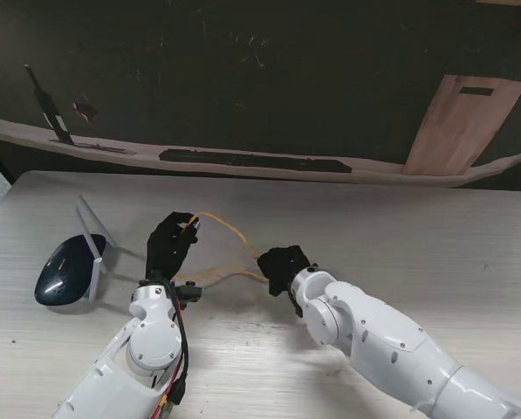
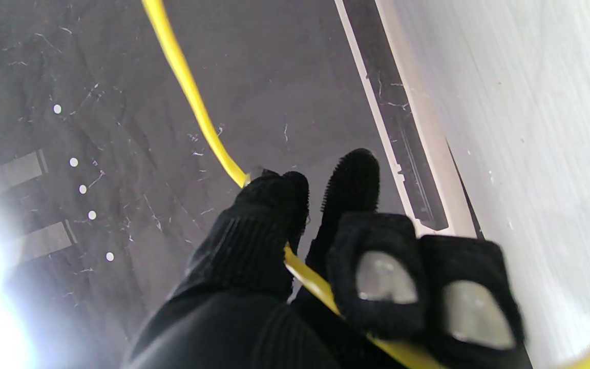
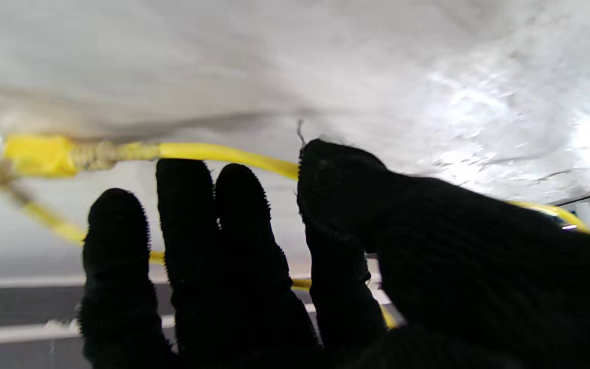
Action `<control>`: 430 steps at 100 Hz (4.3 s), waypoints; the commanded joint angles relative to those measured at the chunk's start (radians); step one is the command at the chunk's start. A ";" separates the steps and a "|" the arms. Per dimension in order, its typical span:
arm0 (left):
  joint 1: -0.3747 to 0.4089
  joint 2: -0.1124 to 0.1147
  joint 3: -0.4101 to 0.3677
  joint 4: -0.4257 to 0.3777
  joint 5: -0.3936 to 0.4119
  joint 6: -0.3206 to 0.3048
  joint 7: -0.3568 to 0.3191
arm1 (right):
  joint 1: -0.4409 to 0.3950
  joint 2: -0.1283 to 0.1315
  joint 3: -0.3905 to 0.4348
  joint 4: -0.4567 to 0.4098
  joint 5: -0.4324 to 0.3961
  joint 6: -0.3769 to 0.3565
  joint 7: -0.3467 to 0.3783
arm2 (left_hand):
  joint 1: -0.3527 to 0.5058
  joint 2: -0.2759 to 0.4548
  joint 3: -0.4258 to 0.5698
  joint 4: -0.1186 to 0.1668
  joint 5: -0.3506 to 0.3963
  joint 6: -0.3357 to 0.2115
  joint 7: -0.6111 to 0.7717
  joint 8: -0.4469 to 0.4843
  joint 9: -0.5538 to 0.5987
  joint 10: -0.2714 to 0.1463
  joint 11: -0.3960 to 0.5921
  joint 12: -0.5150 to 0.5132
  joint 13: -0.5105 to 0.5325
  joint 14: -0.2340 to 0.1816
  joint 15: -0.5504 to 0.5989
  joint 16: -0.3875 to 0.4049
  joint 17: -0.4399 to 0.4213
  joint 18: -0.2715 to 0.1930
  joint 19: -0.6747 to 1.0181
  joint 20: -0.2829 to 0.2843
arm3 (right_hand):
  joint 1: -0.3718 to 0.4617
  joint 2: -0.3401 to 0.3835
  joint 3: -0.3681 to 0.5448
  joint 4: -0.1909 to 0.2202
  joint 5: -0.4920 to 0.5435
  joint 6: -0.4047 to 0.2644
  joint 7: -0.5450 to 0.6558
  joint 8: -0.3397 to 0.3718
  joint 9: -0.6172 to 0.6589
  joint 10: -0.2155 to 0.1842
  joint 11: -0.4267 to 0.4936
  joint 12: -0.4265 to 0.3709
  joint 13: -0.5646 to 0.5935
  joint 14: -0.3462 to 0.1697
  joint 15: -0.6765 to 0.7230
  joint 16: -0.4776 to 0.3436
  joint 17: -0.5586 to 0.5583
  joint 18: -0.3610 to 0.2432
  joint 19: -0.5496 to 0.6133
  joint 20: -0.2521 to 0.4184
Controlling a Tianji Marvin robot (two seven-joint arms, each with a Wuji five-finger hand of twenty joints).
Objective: Untangle the Ethernet cable and plug it into the router
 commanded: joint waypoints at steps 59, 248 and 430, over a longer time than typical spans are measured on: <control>0.014 0.013 -0.007 -0.054 -0.071 0.138 -0.131 | -0.153 0.077 0.338 -0.181 -0.313 -0.181 -0.177 | -0.170 -0.015 0.177 0.012 -0.060 0.037 -0.156 0.000 -0.114 0.031 -0.111 -0.035 -0.202 0.452 -0.385 -0.047 -0.177 0.366 -0.147 -0.152 | 0.076 0.185 -0.116 -0.100 0.069 -0.264 -0.092 -0.034 0.016 -0.047 0.110 0.018 -0.002 -0.049 0.429 0.215 0.327 -0.237 0.500 0.260; -0.050 0.152 0.039 0.018 0.419 -0.141 -0.360 | -0.129 0.010 0.245 -0.130 0.156 -0.686 -0.101 | -0.428 -0.254 0.683 0.001 -0.187 -0.318 -0.270 -0.048 -0.535 -0.182 -0.498 -0.229 -0.933 0.122 -1.222 -0.467 -1.056 0.052 -1.092 -0.401 | 0.056 0.238 -0.089 -0.092 -0.011 -0.319 0.009 -0.044 0.086 -0.092 -0.102 -0.022 0.374 -0.169 -0.255 -0.170 0.373 -0.089 0.027 -0.158; -0.076 0.074 0.103 0.075 0.379 -0.015 -0.076 | -0.254 -0.027 0.363 -0.253 0.323 -0.377 -0.154 | -0.244 -0.323 0.704 0.021 0.028 -0.133 0.369 0.061 0.104 -0.125 -0.044 0.116 -0.367 0.317 -0.664 -0.227 -0.776 0.198 -0.678 -0.171 | -0.099 0.127 -0.066 0.059 -0.436 -0.139 -0.342 -0.085 -0.214 -0.078 -0.125 0.036 0.018 -0.104 -0.289 -0.113 0.030 -0.054 -0.129 -0.122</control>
